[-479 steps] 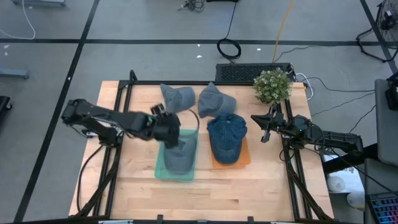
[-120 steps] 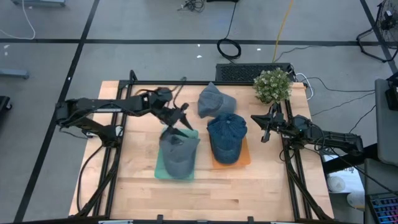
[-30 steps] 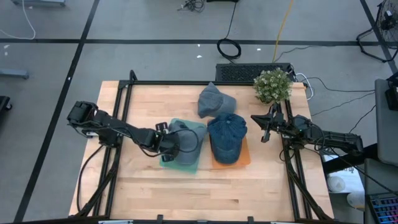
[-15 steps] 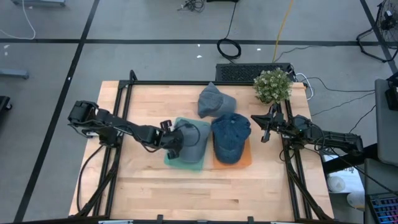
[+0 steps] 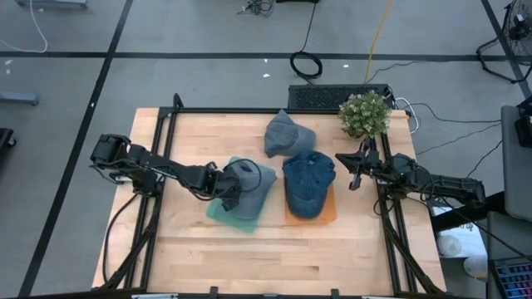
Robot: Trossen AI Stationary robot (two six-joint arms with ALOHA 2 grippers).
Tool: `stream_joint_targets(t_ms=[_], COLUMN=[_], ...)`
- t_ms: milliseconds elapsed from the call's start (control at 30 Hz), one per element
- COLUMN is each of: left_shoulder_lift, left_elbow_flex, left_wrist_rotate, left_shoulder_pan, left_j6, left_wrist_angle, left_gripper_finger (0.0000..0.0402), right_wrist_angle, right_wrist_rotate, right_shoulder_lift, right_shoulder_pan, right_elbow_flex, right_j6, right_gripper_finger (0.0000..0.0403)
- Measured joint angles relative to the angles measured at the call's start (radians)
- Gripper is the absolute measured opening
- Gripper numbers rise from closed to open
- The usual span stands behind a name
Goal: Pick & Place hat
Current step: Put the left gray cap into the light blue bin
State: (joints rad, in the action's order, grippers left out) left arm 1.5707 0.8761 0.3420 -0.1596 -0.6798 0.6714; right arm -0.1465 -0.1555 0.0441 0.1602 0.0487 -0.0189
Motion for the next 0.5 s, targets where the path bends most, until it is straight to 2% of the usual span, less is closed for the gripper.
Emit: stream_joint_targets(t_ms=[167,333,500], left_shoulder_lift=[0.0,-0.015,-0.048], left_elbow_flex=[0.0,0.012,0.117], left_wrist_rotate=[0.007,0.025,0.021], left_shoulder_pan=[-0.003,-0.027,-0.072], left_j6=[-0.218,-0.183,-0.156], left_wrist_angle=[0.101,0.146,0.217], left_gripper_finger=[0.0005,0.0003,0.0002], right_wrist_angle=[0.0,0.0,0.0], right_wrist_rotate=[0.0,0.0,0.0], right_shoulder_lift=[0.0,0.0,0.0], right_shoulder_pan=[0.0,0.0,0.0], right_elbow_flex=[0.0,0.0,0.0], right_j6=[0.0,0.0,0.0], right_gripper_finger=[0.0,0.0,0.0])
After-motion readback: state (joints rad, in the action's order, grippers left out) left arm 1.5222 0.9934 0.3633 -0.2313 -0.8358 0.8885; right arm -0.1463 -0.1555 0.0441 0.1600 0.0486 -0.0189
